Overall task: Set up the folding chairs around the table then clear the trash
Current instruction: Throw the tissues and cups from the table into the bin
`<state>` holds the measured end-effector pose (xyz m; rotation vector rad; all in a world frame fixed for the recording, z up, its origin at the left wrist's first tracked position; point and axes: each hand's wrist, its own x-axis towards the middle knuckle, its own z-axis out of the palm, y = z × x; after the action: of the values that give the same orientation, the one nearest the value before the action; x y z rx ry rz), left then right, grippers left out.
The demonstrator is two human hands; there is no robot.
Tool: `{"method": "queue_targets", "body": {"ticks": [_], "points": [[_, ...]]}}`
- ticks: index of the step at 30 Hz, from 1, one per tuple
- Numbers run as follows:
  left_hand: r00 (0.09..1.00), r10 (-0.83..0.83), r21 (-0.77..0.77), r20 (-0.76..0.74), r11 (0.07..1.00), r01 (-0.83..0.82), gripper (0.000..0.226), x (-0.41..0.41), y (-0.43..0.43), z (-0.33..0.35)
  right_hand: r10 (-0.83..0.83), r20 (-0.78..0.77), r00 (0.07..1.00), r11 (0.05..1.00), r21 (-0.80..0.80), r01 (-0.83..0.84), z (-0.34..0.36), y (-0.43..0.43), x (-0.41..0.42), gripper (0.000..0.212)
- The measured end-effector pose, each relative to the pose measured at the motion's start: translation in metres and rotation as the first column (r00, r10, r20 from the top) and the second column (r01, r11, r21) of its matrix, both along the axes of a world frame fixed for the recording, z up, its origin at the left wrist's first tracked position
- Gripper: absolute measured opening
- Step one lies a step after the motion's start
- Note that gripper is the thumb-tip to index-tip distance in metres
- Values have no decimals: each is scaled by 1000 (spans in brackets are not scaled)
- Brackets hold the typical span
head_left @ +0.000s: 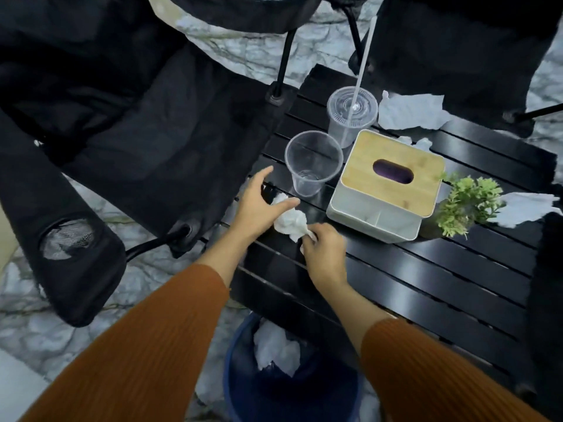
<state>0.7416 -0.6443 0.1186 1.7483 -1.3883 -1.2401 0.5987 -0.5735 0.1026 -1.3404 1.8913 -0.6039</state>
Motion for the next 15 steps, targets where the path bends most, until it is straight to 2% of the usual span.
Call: {"method": "queue_targets", "body": {"ticks": [4, 7, 11, 15], "points": [[993, -38, -62, -114, 998, 31, 90, -29, -14, -6, -85, -7, 996, 996, -19, 84, 1, 8, -26, 11], [990, -7, -87, -140, 996, -5, 100, -50, -23, -12, -81, -32, 996, 997, -9, 81, 1, 11, -41, 11], [992, 75, -152, -99, 984, -89, 82, -57, -33, -17, -55, -13, 998, 998, -22, 54, 4, 13, -49, 11], [977, 149, -141, -152, 975, -171, 79, -48, -23, -12, -30, -14, 999, 999, -16, 30, 10, 20, -55, 11]]}}
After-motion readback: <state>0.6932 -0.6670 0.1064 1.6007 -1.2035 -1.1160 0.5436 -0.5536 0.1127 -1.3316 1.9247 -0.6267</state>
